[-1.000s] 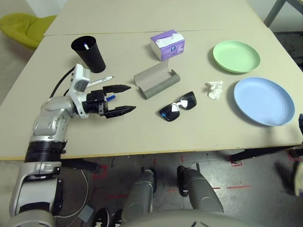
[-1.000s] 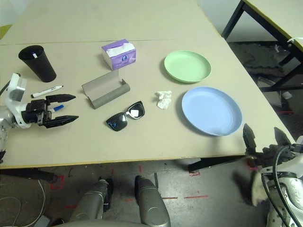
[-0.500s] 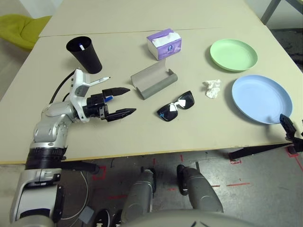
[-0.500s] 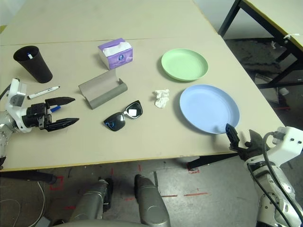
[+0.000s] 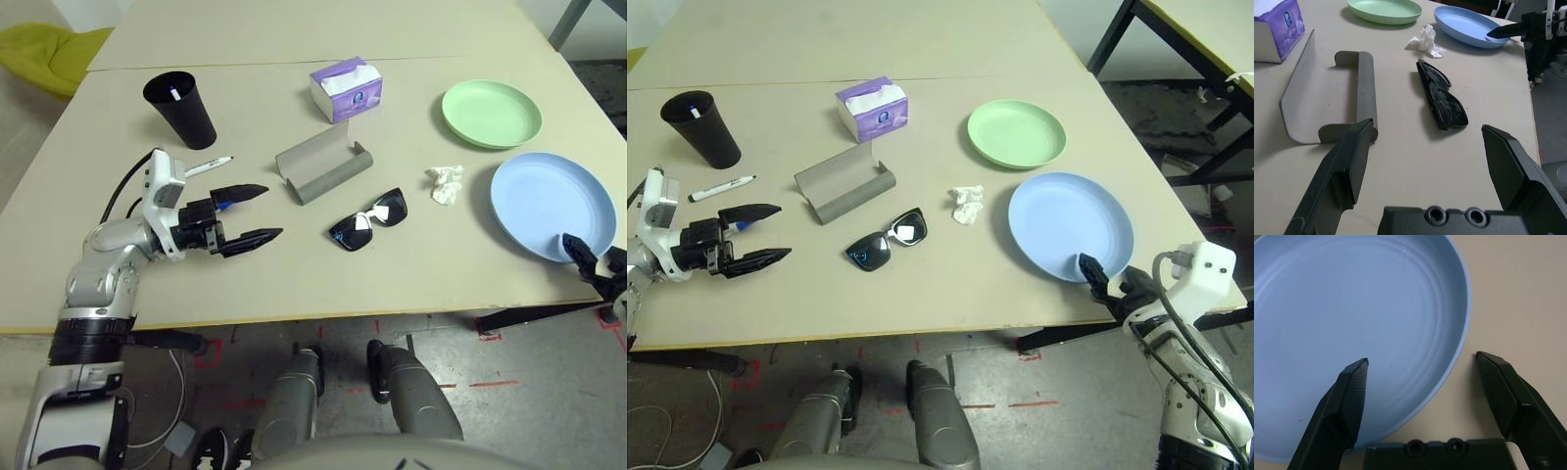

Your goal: Organize and tidy the items on the table.

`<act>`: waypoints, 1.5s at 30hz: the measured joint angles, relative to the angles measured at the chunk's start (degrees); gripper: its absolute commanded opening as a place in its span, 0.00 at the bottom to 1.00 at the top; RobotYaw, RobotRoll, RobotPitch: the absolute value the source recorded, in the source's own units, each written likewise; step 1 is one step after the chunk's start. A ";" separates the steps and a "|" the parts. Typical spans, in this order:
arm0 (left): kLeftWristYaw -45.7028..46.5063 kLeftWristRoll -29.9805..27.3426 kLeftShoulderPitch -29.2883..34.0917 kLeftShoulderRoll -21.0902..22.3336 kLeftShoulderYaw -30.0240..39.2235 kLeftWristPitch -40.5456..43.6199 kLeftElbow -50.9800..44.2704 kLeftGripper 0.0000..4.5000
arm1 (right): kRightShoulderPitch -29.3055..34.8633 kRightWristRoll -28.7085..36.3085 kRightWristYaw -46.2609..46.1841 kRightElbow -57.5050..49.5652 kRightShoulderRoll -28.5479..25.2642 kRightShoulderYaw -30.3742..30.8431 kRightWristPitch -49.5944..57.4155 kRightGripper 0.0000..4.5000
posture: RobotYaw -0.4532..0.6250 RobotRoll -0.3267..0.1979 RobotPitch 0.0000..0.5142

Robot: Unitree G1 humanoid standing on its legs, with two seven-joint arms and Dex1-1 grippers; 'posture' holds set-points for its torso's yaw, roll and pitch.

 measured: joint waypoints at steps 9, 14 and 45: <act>0.89 -0.05 0.00 -0.78 -0.01 0.00 -0.06 1.00 | -0.04 -0.25 -0.98 -0.43 -0.31 -0.57 1.36 0.78 | 0.22 0.62 0.48; 1.50 -0.18 0.00 -1.00 -0.01 0.00 -0.10 1.00 | -0.51 0.14 -1.01 -0.39 -0.25 -0.93 1.81 0.37 | 0.23 0.62 0.46; 4.37 -0.92 -0.48 -2.82 -0.09 0.41 -0.76 1.00 | -9.37 7.47 0.44 -4.45 -2.63 -4.41 3.56 0.00 | 0.21 0.62 0.44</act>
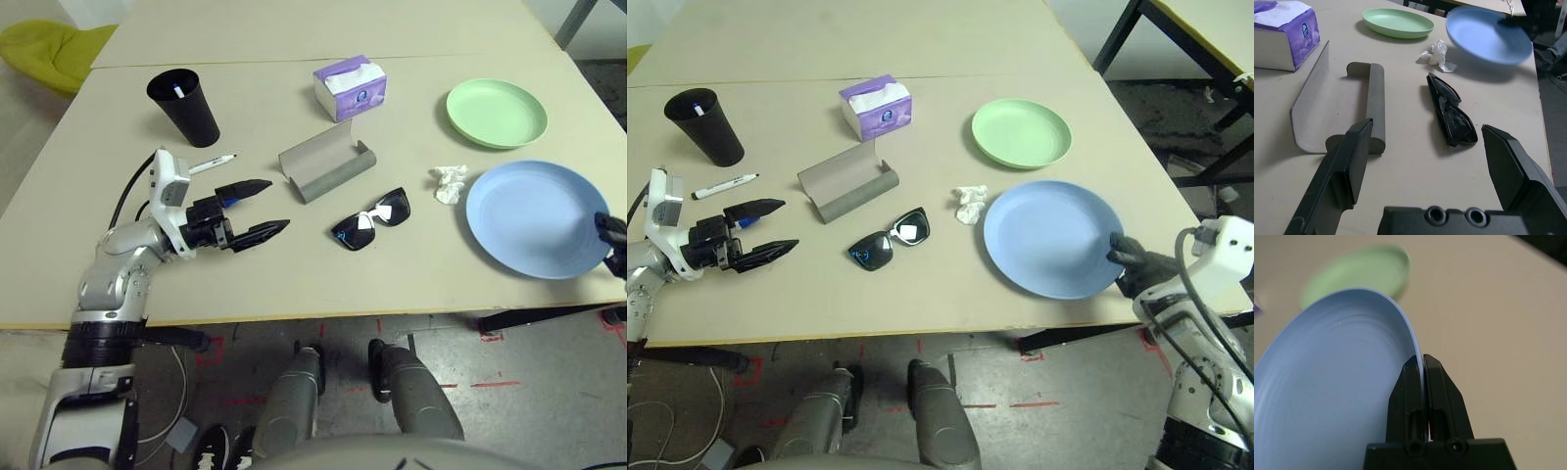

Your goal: Organize and tidy the items on the table.

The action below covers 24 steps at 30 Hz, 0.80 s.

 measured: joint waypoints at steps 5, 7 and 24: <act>0.15 0.05 -0.41 -0.16 -0.10 0.00 0.05 1.00 | -7.81 3.67 -0.82 -0.08 -1.53 -0.15 2.49 0.00 | 0.22 0.62 0.44; 0.35 0.07 -0.43 -0.13 0.00 0.00 0.09 1.00 | -10.88 4.37 -1.48 1.16 -1.49 0.01 2.98 0.00 | 0.22 0.62 0.44; 11.60 -0.98 2.22 -0.88 4.53 2.55 -5.48 1.00 | -35.22 -12.67 -5.58 30.20 1.07 13.78 -11.29 0.00 | 0.29 0.62 0.42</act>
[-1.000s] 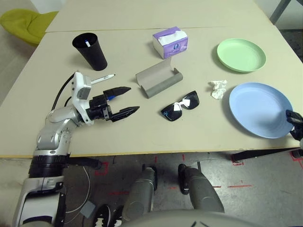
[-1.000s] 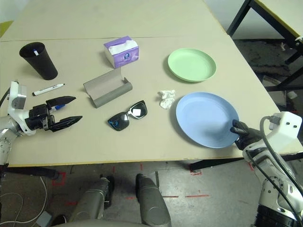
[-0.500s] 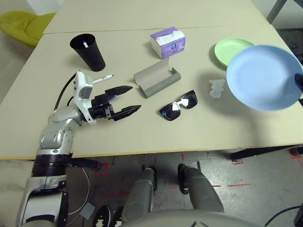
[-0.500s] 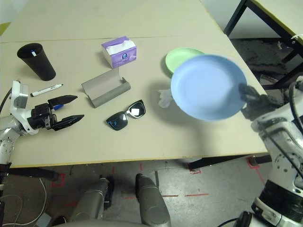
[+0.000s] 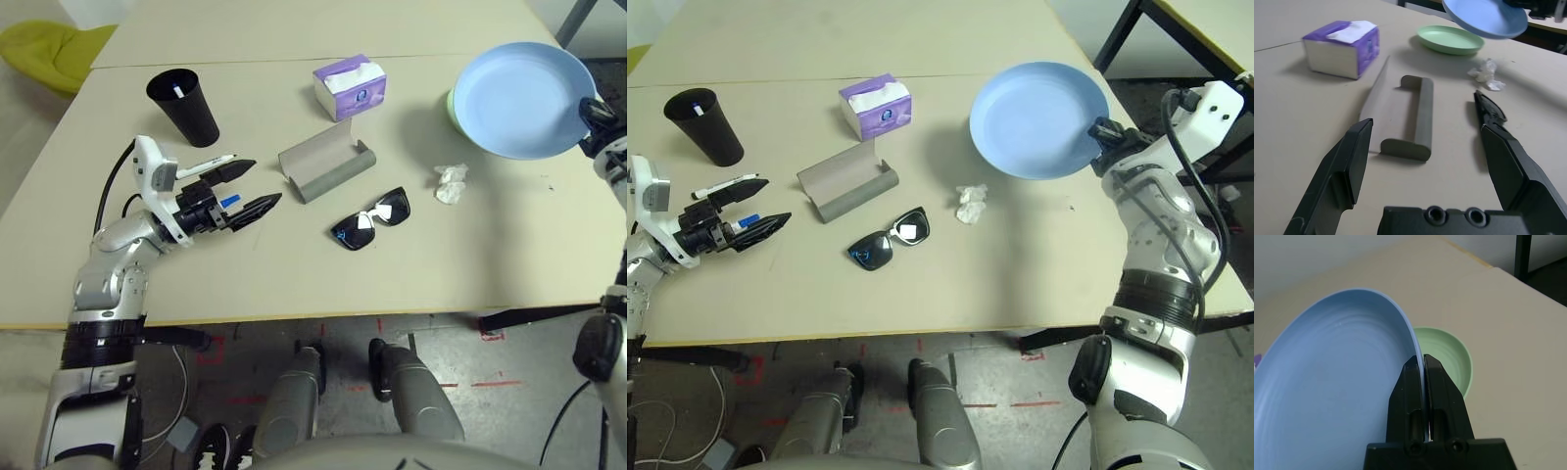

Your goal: Organize and tidy the items on the table.

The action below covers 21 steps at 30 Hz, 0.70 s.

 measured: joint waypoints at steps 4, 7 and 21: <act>1.11 -0.53 0.95 -0.25 0.48 0.53 -1.55 1.00 | -2.00 -1.77 -0.45 1.94 1.30 1.42 -0.17 0.00 | 0.29 0.62 0.41; 1.69 -0.78 1.03 -0.74 0.51 0.73 -2.25 1.00 | -6.84 -3.62 -0.62 6.45 1.79 2.68 -0.96 0.00 | 0.29 0.62 0.41; 2.38 -1.29 1.00 -2.25 0.49 1.07 -2.70 1.00 | -13.23 -12.09 -3.29 22.06 -0.82 4.39 -8.73 0.00 | 0.28 0.62 0.41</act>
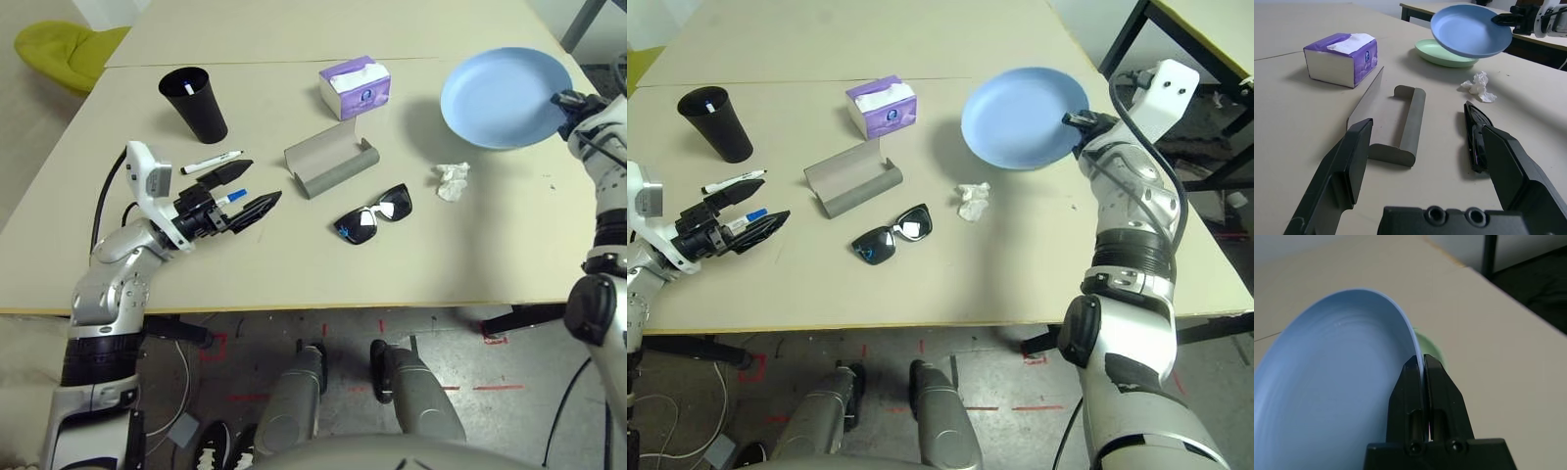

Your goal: Organize and tidy the items on the table.

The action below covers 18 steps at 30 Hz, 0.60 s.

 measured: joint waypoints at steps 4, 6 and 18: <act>0.01 0.00 -0.02 -0.53 0.00 0.00 0.00 1.00 | -1.00 -0.96 -0.95 3.24 0.03 -0.01 -2.96 0.00 | 0.28 0.62 0.41; 0.04 0.00 -0.04 -0.72 0.00 0.00 0.00 1.00 | -2.11 -1.27 -1.60 5.77 0.21 -0.05 -4.82 0.00 | 0.28 0.62 0.41; 0.46 -0.15 1.11 -1.02 0.02 0.01 -1.29 1.00 | -7.17 -5.72 -4.11 18.55 0.98 1.66 -15.64 0.00 | 0.30 0.62 0.43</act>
